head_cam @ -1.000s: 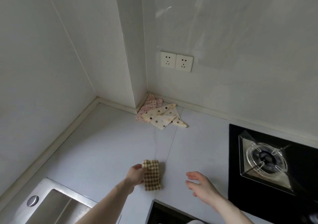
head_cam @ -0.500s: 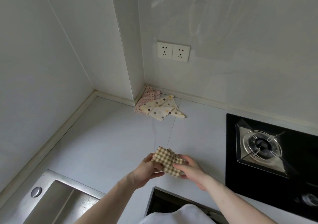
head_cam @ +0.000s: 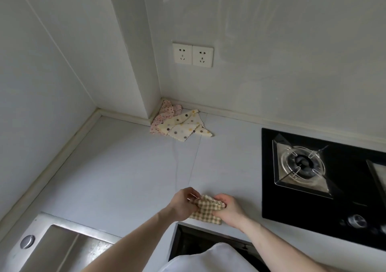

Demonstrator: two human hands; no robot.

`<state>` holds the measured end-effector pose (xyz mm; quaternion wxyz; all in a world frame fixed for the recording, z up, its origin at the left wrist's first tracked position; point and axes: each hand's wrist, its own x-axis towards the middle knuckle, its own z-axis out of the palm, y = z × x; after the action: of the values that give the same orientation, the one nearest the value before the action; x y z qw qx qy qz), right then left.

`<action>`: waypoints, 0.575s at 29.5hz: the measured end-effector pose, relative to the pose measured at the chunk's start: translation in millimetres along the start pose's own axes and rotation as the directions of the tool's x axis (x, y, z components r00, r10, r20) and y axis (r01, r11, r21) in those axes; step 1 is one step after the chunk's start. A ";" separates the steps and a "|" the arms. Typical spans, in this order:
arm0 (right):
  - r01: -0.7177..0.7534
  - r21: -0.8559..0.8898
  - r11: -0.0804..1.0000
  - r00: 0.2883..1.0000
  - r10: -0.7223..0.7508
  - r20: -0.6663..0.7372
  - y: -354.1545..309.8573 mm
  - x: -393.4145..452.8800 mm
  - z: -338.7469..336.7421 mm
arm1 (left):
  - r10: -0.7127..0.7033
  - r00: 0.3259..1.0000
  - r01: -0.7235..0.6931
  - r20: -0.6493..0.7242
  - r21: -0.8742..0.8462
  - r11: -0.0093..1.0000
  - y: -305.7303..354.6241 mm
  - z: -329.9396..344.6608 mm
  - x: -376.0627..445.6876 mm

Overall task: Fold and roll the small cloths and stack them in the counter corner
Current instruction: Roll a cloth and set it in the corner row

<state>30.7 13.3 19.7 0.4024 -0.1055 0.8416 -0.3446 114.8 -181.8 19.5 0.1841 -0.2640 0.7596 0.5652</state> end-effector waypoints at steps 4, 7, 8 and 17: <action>-0.033 -0.003 0.999 0.999 0.033 0.017 16.2 -12.5 -16.1 | 0.119 0.993 -0.119 0.007 0.042 0.992 18.7 8.5 3.3; -0.024 0.033 0.999 1.000 0.025 -0.014 22.2 -28.7 -37.8 | 0.144 0.990 -0.144 0.009 0.039 0.989 35.0 14.0 7.0; -0.017 0.047 0.999 0.999 0.019 -0.031 25.0 -34.1 -45.7 | 0.148 0.989 -0.149 0.024 0.047 0.988 40.9 16.9 8.5; 0.020 0.353 0.936 0.985 0.043 -0.169 85.0 -107.1 -135.4 | 0.103 0.939 -0.132 0.327 0.068 0.989 132.4 97.6 21.3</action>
<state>7.7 191.9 87.3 0.3417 0.0038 0.7986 -0.4955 15.4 -63.2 79.3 0.2833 -0.1135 0.7582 0.5762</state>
